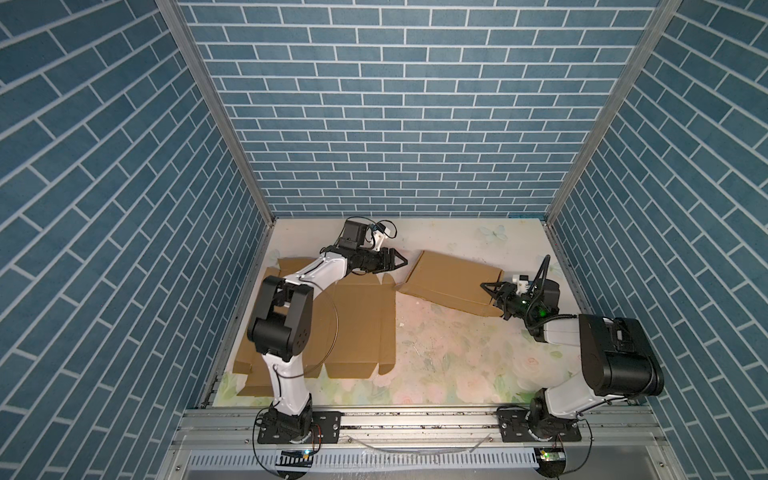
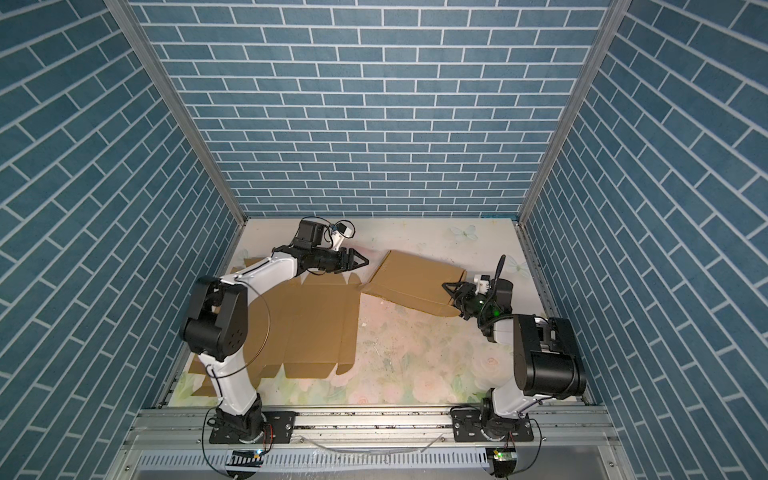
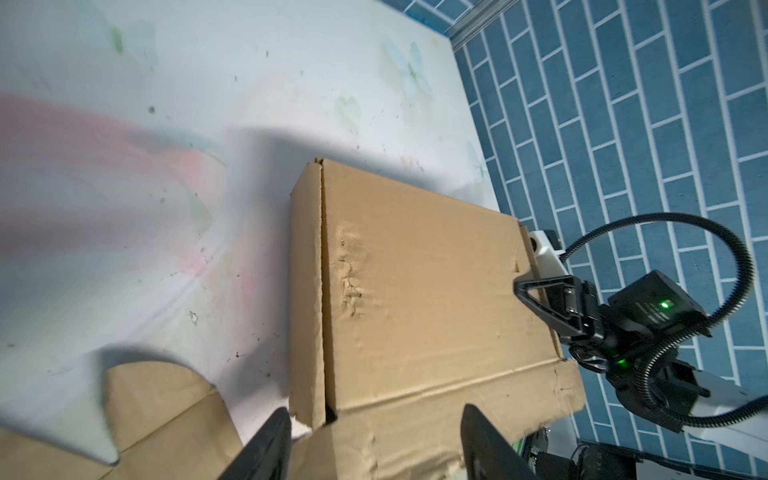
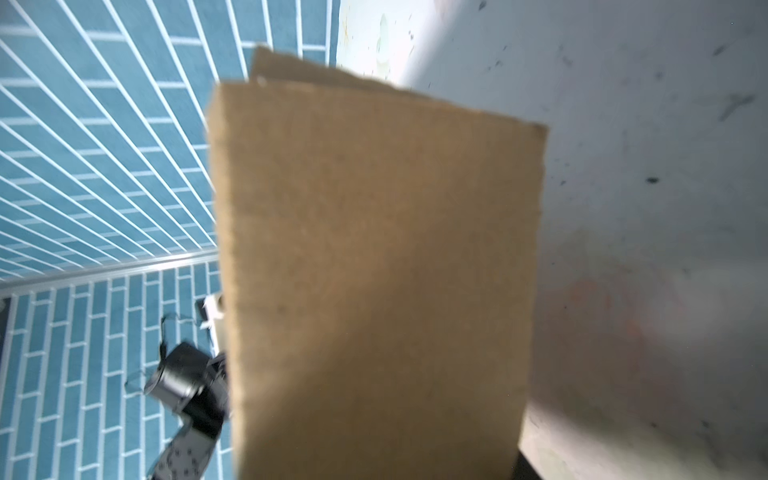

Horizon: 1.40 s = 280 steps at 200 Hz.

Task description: Fold the paper box

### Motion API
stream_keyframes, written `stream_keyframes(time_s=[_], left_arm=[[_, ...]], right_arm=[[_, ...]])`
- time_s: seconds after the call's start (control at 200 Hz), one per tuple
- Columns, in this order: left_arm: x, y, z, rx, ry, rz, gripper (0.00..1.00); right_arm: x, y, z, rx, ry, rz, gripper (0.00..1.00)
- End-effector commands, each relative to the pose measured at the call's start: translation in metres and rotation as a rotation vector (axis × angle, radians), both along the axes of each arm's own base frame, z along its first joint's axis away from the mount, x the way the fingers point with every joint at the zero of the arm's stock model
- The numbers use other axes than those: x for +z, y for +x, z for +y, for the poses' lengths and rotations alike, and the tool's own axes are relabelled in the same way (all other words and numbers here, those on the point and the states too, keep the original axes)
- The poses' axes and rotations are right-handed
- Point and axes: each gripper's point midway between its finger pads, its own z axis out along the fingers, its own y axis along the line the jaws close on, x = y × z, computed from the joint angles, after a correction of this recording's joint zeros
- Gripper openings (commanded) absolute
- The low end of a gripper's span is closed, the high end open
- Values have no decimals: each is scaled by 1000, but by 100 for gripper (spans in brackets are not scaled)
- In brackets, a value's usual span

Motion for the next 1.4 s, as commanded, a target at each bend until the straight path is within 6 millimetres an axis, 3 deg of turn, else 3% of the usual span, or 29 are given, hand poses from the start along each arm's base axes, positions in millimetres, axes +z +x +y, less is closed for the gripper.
stream_keyframes(time_s=[0.0,0.075,0.22,0.31,0.45,0.605,0.89,1.1,1.395], left_arm=[[28,-3,14,29,102,-192,66],[45,-22,10,-43,248,-401,66],[68,-81,-25,-302,539,-908,74],[65,-106,-42,-451,666,-1123,77],[48,-135,-65,-657,788,-1274,79],[28,-132,-78,-739,928,-1371,79],[7,-130,-84,-832,970,-1394,78],[8,-115,-82,-774,1061,-1480,72],[7,-121,-78,-776,1048,-1497,65]], right_arm=[[27,0,2,9,104,3,45],[38,3,4,18,134,18,44],[56,-1,9,47,185,74,42],[61,-8,11,63,195,130,42],[63,-20,17,90,214,205,41],[67,-31,24,132,210,250,42],[74,-41,33,184,220,293,41],[76,-53,40,237,241,334,39],[82,-58,49,295,257,331,39]])
